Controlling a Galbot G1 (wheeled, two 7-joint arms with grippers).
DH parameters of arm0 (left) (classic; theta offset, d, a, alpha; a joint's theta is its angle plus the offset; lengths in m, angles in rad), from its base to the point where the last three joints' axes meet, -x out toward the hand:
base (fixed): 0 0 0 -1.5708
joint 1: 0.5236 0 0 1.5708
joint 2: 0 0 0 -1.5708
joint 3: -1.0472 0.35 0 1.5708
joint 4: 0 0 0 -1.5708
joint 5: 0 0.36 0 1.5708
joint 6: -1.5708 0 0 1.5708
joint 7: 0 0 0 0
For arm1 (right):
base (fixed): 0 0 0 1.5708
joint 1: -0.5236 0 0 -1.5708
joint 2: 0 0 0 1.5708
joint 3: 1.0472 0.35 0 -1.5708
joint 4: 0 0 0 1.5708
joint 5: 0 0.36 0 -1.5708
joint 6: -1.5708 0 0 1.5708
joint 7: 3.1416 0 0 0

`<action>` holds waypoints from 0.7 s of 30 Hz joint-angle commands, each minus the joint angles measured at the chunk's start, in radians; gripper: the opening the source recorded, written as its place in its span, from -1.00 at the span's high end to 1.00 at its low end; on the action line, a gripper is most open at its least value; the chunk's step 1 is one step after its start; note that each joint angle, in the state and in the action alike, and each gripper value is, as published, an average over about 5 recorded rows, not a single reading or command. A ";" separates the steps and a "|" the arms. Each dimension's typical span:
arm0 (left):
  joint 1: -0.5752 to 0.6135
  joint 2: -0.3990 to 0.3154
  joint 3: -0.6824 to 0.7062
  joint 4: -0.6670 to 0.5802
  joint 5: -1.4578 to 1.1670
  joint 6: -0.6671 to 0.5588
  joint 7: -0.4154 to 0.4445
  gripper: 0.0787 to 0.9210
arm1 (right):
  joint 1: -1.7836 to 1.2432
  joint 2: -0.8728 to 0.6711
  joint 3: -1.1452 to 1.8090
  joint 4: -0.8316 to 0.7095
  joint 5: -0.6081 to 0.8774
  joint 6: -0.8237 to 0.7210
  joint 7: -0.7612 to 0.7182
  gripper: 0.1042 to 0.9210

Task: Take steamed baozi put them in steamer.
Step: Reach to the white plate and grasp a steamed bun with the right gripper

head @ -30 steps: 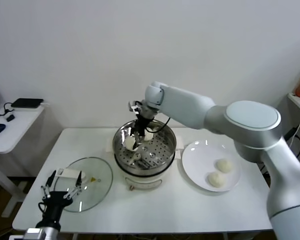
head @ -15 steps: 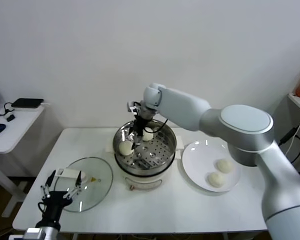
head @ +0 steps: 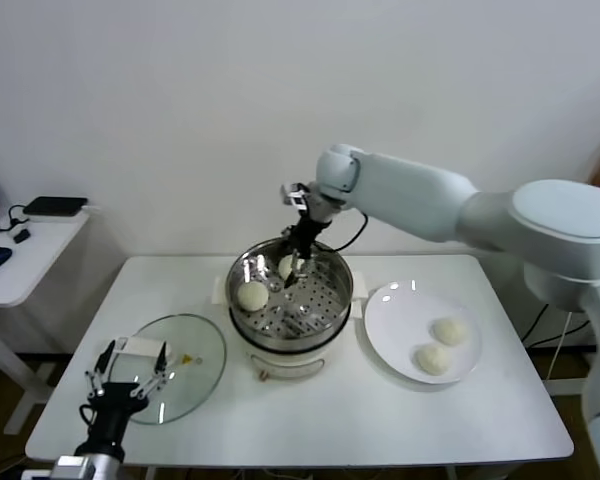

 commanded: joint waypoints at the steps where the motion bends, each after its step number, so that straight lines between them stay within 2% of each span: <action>1: 0.003 -0.001 0.005 -0.004 0.006 0.002 0.001 -0.77 | 0.126 -0.276 -0.046 0.187 -0.040 0.042 -0.028 -0.76; 13: 0.007 0.000 0.012 -0.011 0.016 0.005 0.002 -0.77 | 0.094 -0.591 -0.066 0.288 -0.391 0.211 -0.101 -0.76; 21: 0.017 -0.005 0.016 -0.015 0.026 0.005 0.002 -0.77 | -0.111 -0.691 0.024 0.357 -0.555 0.197 -0.107 -0.76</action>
